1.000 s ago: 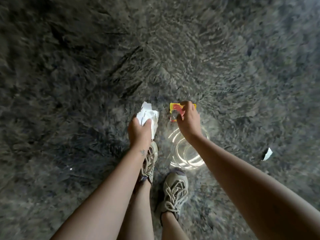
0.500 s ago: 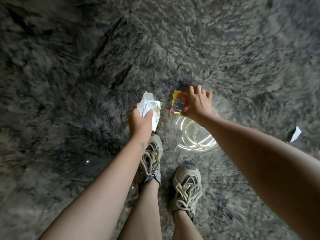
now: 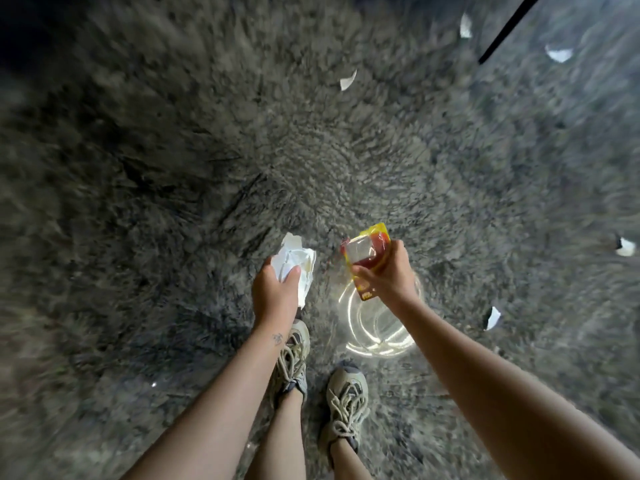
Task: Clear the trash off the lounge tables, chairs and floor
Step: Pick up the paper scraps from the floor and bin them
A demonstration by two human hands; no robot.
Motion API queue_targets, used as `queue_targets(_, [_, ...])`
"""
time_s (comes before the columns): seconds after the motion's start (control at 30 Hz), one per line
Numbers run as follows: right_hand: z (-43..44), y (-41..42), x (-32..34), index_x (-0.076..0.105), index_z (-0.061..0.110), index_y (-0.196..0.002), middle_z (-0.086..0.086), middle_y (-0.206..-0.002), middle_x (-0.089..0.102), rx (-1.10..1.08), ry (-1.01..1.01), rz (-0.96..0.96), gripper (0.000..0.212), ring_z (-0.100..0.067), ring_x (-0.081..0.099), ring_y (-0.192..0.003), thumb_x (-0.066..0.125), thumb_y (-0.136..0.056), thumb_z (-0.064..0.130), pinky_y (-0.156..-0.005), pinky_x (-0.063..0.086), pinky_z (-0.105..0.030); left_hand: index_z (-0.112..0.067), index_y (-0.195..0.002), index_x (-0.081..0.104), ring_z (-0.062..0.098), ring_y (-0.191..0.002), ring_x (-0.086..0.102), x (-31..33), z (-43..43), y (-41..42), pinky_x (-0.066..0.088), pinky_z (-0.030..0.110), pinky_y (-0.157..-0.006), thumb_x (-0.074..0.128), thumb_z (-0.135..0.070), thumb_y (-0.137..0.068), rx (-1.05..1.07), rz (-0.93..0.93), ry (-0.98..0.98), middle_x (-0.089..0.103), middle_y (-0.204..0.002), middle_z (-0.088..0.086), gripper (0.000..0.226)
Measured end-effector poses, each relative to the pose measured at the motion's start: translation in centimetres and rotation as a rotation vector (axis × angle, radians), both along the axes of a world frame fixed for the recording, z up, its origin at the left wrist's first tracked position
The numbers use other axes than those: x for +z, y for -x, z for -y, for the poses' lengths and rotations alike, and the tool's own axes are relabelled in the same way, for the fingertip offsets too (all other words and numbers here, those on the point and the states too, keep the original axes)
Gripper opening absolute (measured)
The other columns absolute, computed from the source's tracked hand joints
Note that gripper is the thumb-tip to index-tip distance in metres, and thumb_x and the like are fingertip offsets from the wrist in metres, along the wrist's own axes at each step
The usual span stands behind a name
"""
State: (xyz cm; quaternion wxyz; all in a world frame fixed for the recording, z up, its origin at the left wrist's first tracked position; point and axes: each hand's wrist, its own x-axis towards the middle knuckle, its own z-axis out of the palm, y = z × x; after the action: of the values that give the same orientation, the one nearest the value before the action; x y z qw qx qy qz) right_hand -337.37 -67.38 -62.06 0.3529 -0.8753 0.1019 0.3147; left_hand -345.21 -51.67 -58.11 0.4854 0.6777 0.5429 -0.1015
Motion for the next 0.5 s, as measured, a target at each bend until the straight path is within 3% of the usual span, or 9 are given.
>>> queue_targets(0.13, [-1.3, -5.7, 4.1, 0.033, 0.021, -0.075, -0.017, -0.095, 0.065, -0.176, -0.056, -0.034, 0.033, -0.040, 0.062, -0.088, 0.064, -0.084, 0.014, -0.081, 0.047, -0.059, 0.000, -0.115, 0.059, 0.029, -0.107, 0.059, 4.1, -1.8, -4.3, 0.045, 0.033, -0.088, 0.061, -0.014, -0.087, -0.053, 0.056, -0.002, 0.062, -0.116, 0.016, 0.031])
queue_targets(0.27, [-2.7, -12.0, 6.5, 0.048, 0.005, -0.087, -0.010, -0.083, 0.057, -0.292, -0.021, 0.075, 0.020, -0.030, 0.058, -0.082, 0.065, -0.084, 0.016, -0.073, 0.047, -0.042, 0.000, -0.116, 0.058, 0.026, -0.107, 0.058, 6.5, -4.0, -10.0, 0.043, 0.027, -0.086, 0.060, -0.011, -0.087, -0.081, 0.132, -0.008, 0.062, -0.116, 0.014, 0.031])
queue_targets(0.4, [-4.4, -18.0, 6.2, 0.049, 0.015, -0.079, -0.001, -0.077, 0.056, -0.355, -0.055, 0.045, 0.023, -0.019, 0.056, -0.070, 0.071, -0.079, 0.018, -0.055, 0.047, -0.025, -0.001, -0.116, 0.059, 0.026, -0.101, 0.060, 6.4, -5.9, -15.7, 0.041, 0.025, -0.078, 0.060, -0.010, -0.087, -0.094, 0.162, -0.044, 0.064, -0.112, 0.014, 0.030])
queue_targets(0.5, [-5.7, -22.1, 3.9, 0.058, 0.009, -0.094, -0.007, -0.089, 0.063, -0.368, -0.078, -0.011, 0.021, -0.025, 0.062, -0.085, 0.071, -0.079, 0.014, -0.077, 0.052, -0.038, -0.004, -0.118, 0.058, 0.022, -0.099, 0.059, 4.8, -7.2, -19.3, 0.042, 0.025, -0.080, 0.059, -0.011, -0.087, -0.109, 0.150, -0.050, 0.064, -0.112, 0.011, 0.032])
